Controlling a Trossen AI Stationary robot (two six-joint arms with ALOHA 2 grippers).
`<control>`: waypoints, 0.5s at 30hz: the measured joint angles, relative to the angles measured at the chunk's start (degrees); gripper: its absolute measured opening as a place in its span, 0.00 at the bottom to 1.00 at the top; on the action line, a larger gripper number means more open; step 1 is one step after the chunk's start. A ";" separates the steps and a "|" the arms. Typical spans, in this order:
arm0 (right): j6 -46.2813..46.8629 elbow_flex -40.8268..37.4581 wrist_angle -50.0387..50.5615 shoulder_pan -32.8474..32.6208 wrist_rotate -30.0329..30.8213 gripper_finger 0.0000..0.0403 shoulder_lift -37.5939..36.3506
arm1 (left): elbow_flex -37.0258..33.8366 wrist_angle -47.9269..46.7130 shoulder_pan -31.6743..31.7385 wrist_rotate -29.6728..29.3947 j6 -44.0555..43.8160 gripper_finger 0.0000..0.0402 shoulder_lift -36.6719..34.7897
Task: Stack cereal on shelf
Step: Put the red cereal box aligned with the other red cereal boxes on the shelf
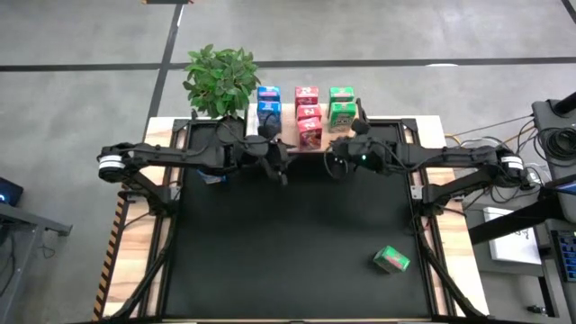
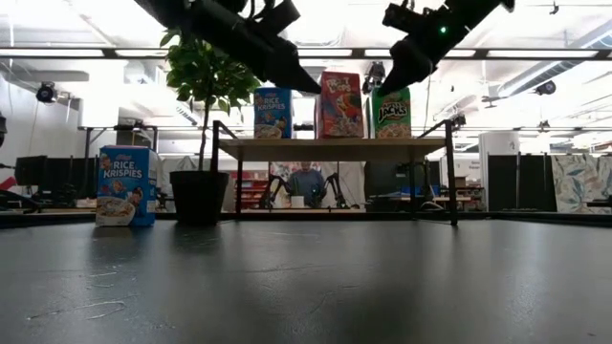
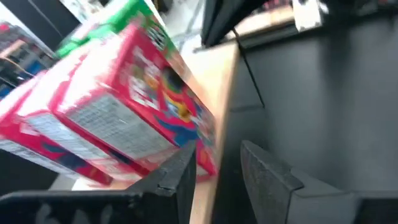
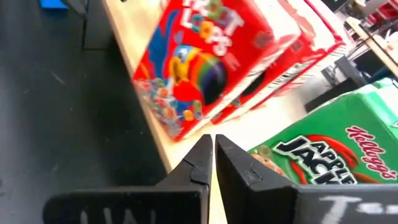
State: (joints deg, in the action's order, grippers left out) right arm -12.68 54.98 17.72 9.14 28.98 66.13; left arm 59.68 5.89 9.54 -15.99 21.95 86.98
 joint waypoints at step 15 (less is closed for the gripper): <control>-3.00 -0.58 -9.66 7.53 -7.95 0.02 0.04 | -2.70 8.13 3.56 0.00 -1.44 0.21 2.86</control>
State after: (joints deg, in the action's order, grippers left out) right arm -15.67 54.40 8.06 16.68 21.03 66.17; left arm 56.98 14.01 13.10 -15.99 20.51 89.84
